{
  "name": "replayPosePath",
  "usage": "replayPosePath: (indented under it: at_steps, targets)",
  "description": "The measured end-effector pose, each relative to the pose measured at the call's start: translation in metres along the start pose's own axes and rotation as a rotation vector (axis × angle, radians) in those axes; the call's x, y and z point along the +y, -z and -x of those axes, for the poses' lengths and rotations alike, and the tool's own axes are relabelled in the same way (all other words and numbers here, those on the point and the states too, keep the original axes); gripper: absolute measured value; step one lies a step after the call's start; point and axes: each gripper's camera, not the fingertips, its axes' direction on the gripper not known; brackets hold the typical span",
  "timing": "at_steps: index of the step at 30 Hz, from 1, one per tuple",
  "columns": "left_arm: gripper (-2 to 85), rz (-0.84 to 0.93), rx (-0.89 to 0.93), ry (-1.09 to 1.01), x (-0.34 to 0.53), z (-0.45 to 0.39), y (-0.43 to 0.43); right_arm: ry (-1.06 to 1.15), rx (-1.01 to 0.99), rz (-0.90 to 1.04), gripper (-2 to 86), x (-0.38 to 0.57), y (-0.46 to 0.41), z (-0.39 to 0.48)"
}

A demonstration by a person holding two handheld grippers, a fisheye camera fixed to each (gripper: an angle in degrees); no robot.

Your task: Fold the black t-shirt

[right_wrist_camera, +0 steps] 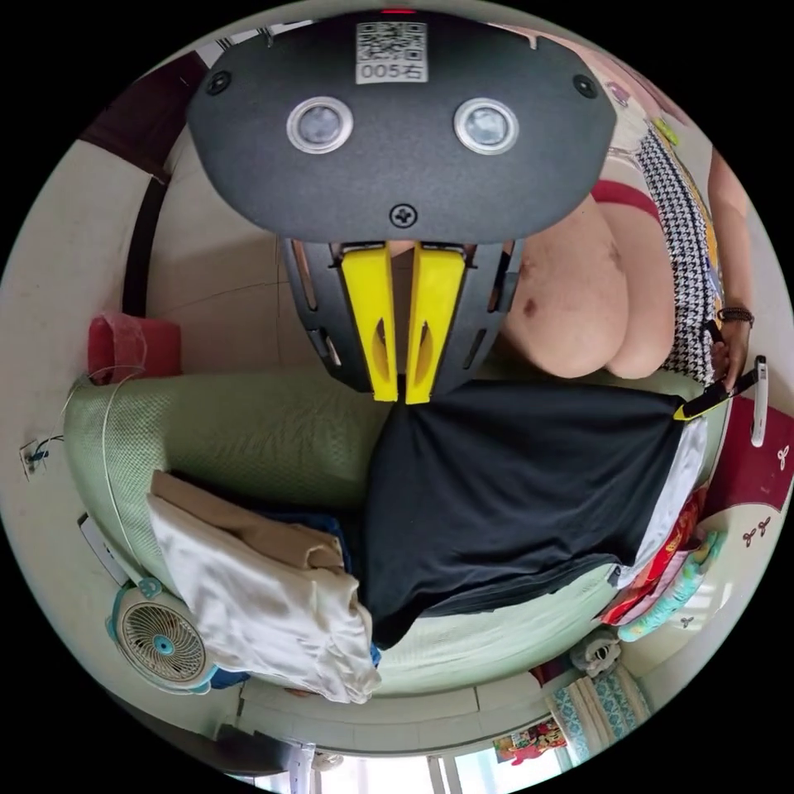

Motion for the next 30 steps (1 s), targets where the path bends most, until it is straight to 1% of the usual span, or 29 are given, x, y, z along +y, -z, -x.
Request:
replayPosePath:
  at_steps: [3, 4, 6, 8, 10, 13, 16, 18, 23, 27, 30]
  targets:
    - [3.4, -0.001, -0.081, 0.037, 0.012, -0.002, -0.003, 0.007, 0.023, 0.052, -1.2, 0.000, -0.014, 0.002]
    - [3.4, -0.032, -0.103, 0.050, 0.015, -0.001, 0.003, 0.002, 0.059, 0.078, -1.0, -0.002, -0.015, 0.002]
    - [4.1, -0.082, -0.116, 0.044, 0.015, 0.000, 0.017, 0.035, 0.068, 0.056, -0.1, -0.003, -0.004, 0.005]
    - [4.9, -0.131, -0.129, 0.009, 0.008, -0.003, 0.030, 0.128, 0.041, -0.014, 2.7, -0.008, 0.020, 0.016]
    - [5.2, -0.172, -0.112, -0.046, -0.013, -0.015, 0.039, 0.168, 0.028, -0.077, 4.3, -0.020, 0.034, 0.025]
    - [5.2, -0.186, -0.079, -0.119, -0.052, -0.038, 0.030, 0.205, 0.025, -0.155, 4.4, -0.057, 0.039, 0.045]
    - [4.8, -0.173, -0.057, -0.162, -0.095, -0.065, 0.009, 0.208, 0.058, -0.186, 2.7, -0.104, 0.021, 0.067]
    - [4.6, -0.149, -0.047, -0.181, -0.119, -0.078, -0.006, 0.207, 0.051, -0.164, 1.5, -0.131, 0.004, 0.079]
    - [4.9, -0.078, -0.068, -0.196, -0.170, -0.101, -0.046, 0.196, 0.095, -0.065, 1.8, -0.195, -0.048, 0.099]
    - [5.0, -0.063, -0.037, -0.218, -0.199, -0.110, -0.060, 0.202, 0.103, -0.043, 1.9, -0.224, -0.064, 0.104]
    - [5.0, -0.083, -0.090, -0.228, -0.219, -0.114, -0.064, 0.177, 0.079, -0.065, 1.9, -0.249, -0.061, 0.099]
